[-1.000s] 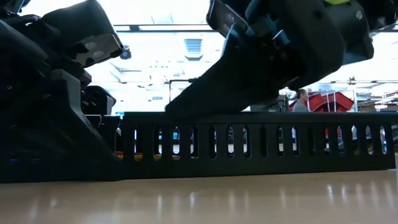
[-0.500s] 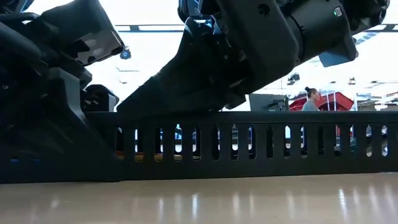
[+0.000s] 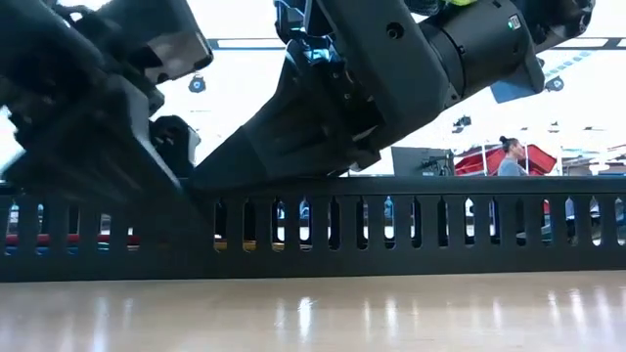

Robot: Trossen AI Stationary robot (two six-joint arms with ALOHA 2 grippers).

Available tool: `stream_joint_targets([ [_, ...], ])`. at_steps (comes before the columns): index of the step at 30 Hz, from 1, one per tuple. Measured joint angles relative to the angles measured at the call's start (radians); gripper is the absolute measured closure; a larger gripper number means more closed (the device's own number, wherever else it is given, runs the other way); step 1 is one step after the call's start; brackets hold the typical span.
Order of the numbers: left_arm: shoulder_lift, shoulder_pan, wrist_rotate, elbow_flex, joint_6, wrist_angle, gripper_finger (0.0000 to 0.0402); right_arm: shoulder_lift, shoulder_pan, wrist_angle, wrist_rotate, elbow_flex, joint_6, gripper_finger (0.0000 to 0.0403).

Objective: Ziptie cables
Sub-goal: Close the cable duct using the cable lid

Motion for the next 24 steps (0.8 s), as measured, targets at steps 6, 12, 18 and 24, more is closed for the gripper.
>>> stream_joint_targets([
  [6,-0.107,-0.03,0.054,0.0,-0.078,-0.201,0.0161,-0.001,0.001,-0.009,0.0,-0.002,0.008,0.0174],
  [12,-0.182,-0.087,0.064,0.0,-0.193,-0.344,0.017,0.0,0.002,-0.009,-0.007,-0.003,0.007,0.0172],
  [18,-0.17,-0.139,0.005,-0.001,-0.259,-0.349,0.0167,0.0,0.003,-0.01,-0.018,-0.004,0.003,0.0165],
  [24,-0.15,-0.151,-0.037,-0.021,-0.298,-0.308,0.0165,0.0,0.003,-0.01,-0.028,-0.005,0.005,0.0175],
])
